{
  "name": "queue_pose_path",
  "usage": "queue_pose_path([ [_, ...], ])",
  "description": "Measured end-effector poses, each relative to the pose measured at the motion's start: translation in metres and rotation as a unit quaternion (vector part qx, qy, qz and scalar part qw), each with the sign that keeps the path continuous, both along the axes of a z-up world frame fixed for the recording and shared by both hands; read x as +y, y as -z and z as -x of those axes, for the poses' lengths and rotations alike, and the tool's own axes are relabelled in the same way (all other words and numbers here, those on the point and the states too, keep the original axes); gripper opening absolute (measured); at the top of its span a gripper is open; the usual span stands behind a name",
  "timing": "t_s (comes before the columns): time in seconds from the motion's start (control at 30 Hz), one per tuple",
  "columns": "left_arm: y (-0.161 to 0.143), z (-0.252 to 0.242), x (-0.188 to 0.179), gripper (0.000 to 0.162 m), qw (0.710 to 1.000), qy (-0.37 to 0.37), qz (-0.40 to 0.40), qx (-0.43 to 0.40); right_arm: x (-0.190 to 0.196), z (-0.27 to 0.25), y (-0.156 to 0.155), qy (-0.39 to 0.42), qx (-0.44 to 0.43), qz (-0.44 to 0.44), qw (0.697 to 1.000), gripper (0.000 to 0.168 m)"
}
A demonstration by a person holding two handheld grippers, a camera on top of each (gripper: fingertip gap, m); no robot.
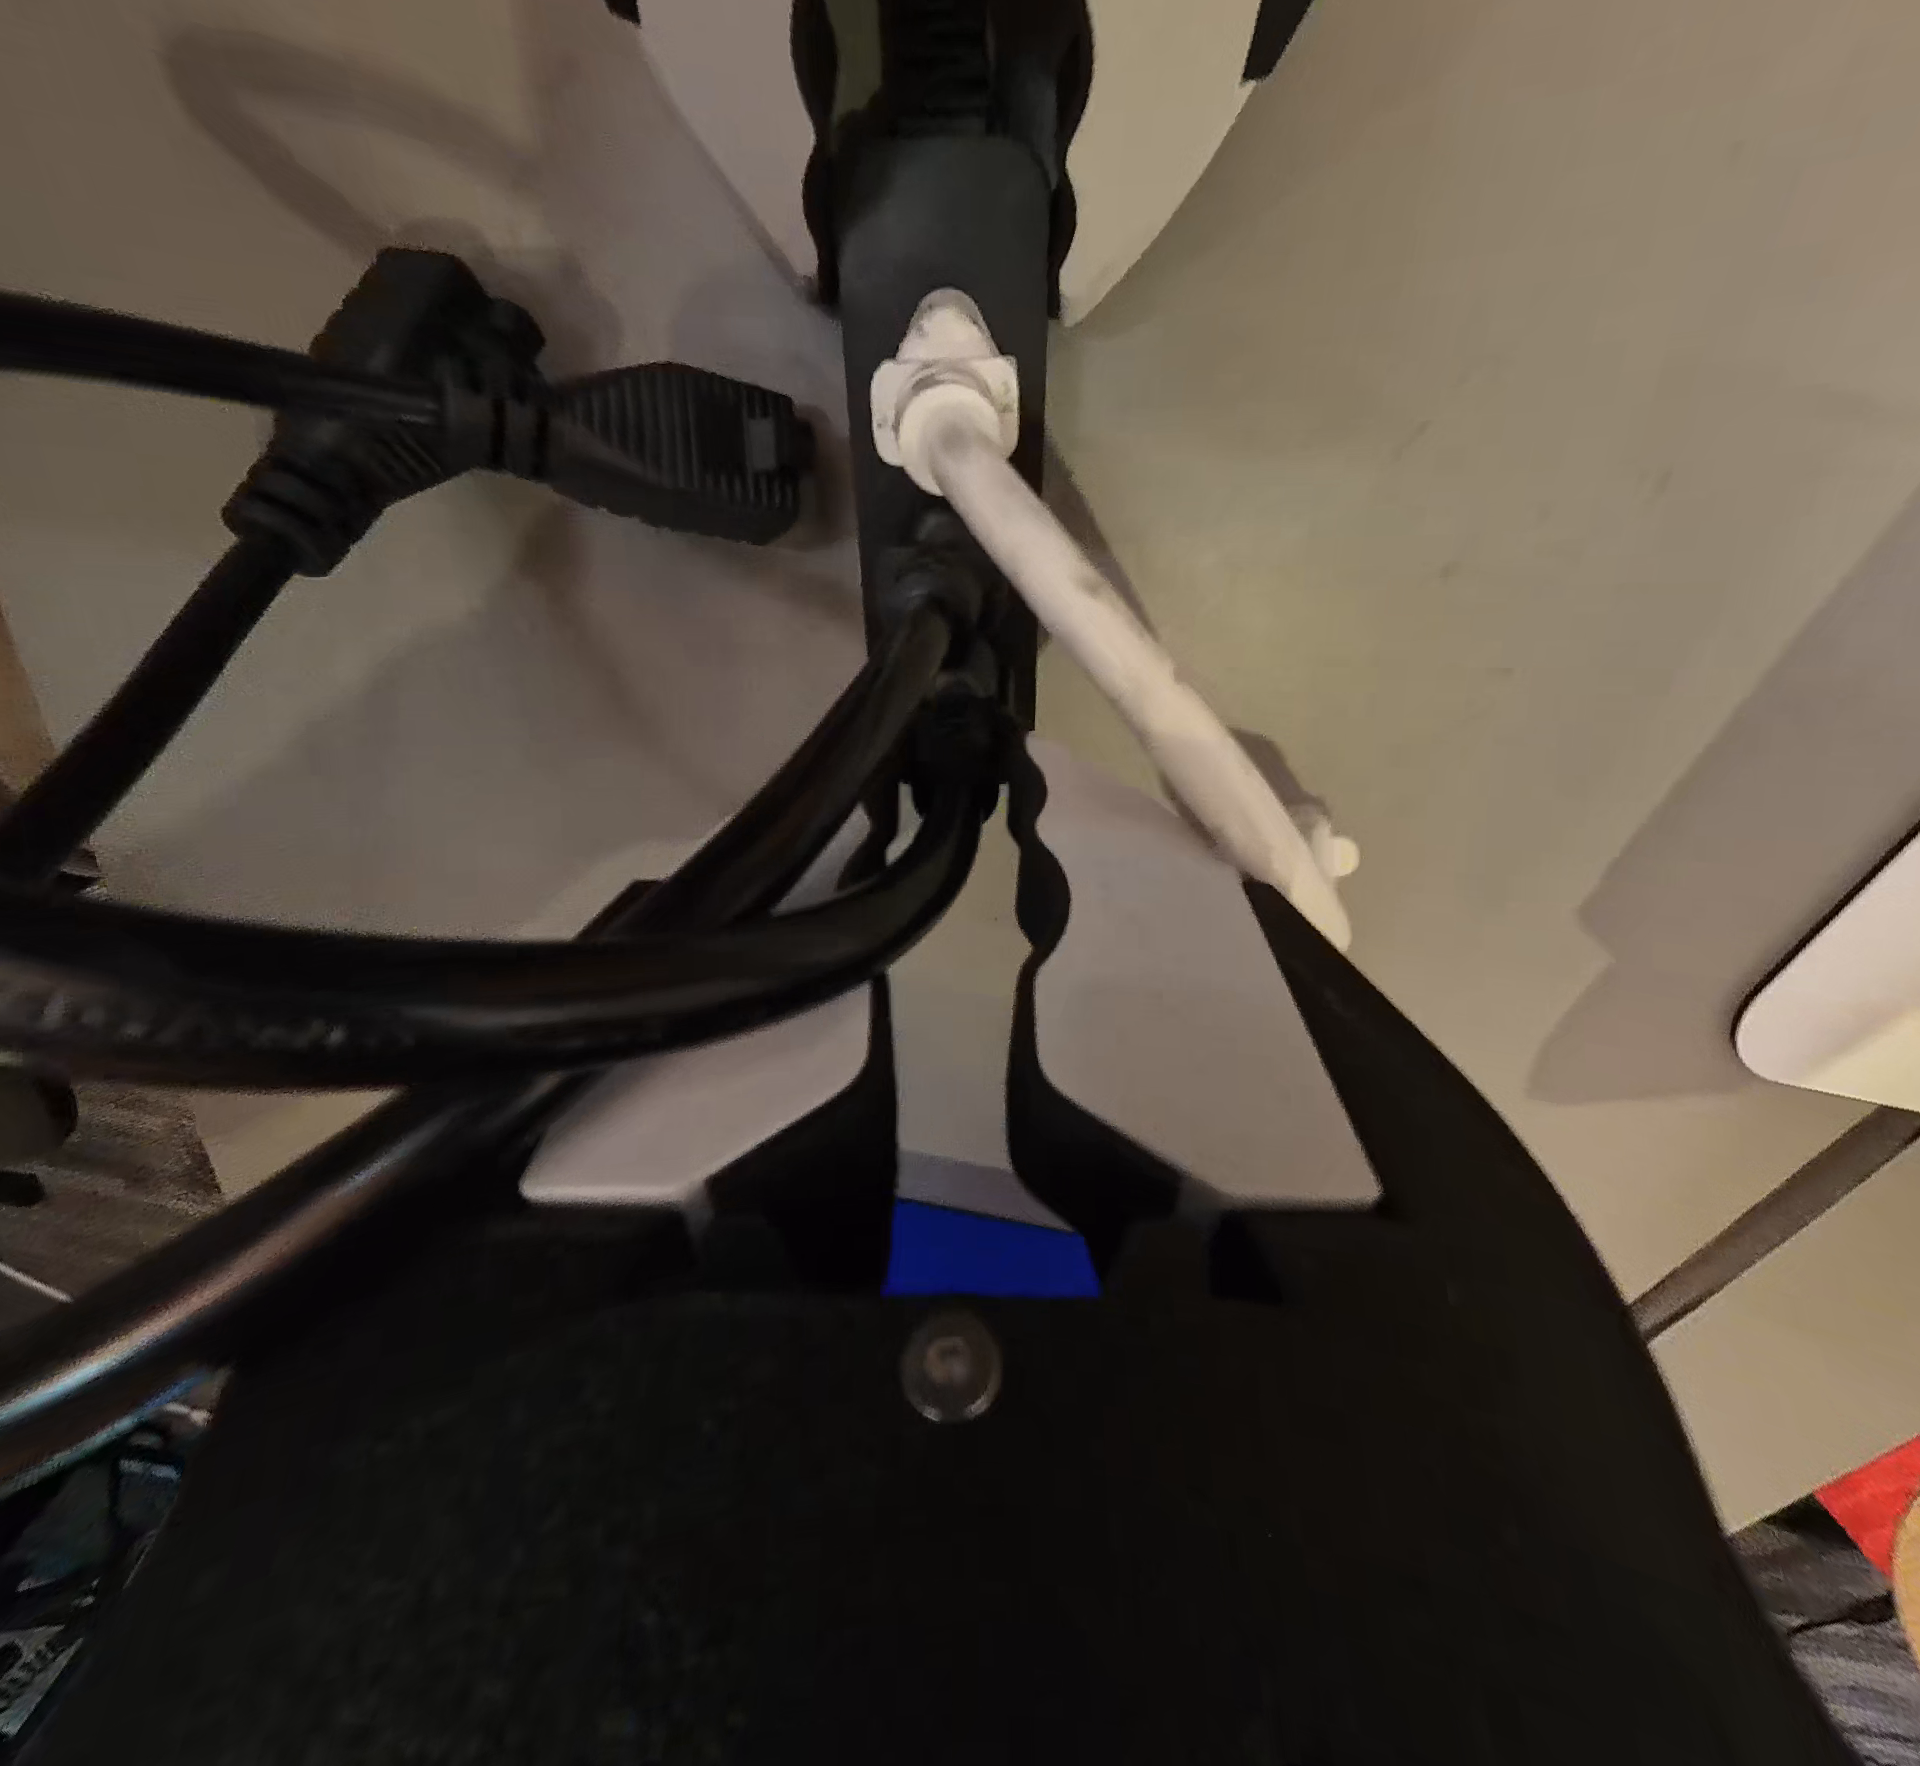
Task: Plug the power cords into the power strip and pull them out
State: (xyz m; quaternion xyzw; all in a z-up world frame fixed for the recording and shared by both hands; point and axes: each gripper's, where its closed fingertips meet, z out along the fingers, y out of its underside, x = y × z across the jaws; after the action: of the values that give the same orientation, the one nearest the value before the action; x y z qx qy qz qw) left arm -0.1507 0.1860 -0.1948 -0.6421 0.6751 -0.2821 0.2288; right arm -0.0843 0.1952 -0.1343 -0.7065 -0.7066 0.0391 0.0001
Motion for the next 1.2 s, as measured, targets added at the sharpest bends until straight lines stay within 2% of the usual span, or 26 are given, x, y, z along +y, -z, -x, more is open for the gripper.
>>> queue_pose_path([
  [0.03, 0.000, 0.001, 0.001, 0.044, 1.000, -0.003, 0.001, -0.001, 0.002, 0.001, 0.001, -0.002, 0.005, -0.004, 1.000, 0.019],
  [0.17, 0.000, 0.002, 0.002, 0.045, 1.000, -0.005, 0.001, -0.002, 0.004, 0.001, 0.000, -0.003, 0.015, -0.009, 1.000, 0.019],
  [0.33, 0.000, 0.002, 0.002, 0.044, 1.000, -0.008, 0.000, 0.000, 0.004, 0.001, 0.001, -0.053, 0.021, -0.020, 0.998, 0.018],
  [0.47, 0.000, 0.002, 0.003, 0.044, 1.000, -0.007, -0.006, 0.007, 0.001, 0.006, 0.005, -0.035, 0.041, -0.014, 0.998, 0.022],
  [0.6, 0.000, 0.002, 0.002, 0.044, 1.000, -0.006, -0.002, -0.001, -0.001, 0.006, 0.011, -0.051, 0.009, -0.008, 0.999, 0.022],
  [0.73, -0.001, 0.001, 0.002, 0.045, 1.000, -0.008, 0.012, -0.015, 0.002, 0.005, 0.008, -0.062, 0.015, -0.002, 0.998, 0.023],
  [0.97, -0.001, 0.001, 0.003, 0.045, 1.000, -0.013, 0.004, -0.008, 0.006, 0.008, -0.020, -0.033, 0.092, -0.031, 0.995, 0.011],
  [1.2, -0.001, 0.001, 0.003, 0.044, 1.000, -0.014, 0.005, -0.009, 0.006, 0.013, -0.019, -0.034, 0.134, -0.051, 0.989, 0.011],
])
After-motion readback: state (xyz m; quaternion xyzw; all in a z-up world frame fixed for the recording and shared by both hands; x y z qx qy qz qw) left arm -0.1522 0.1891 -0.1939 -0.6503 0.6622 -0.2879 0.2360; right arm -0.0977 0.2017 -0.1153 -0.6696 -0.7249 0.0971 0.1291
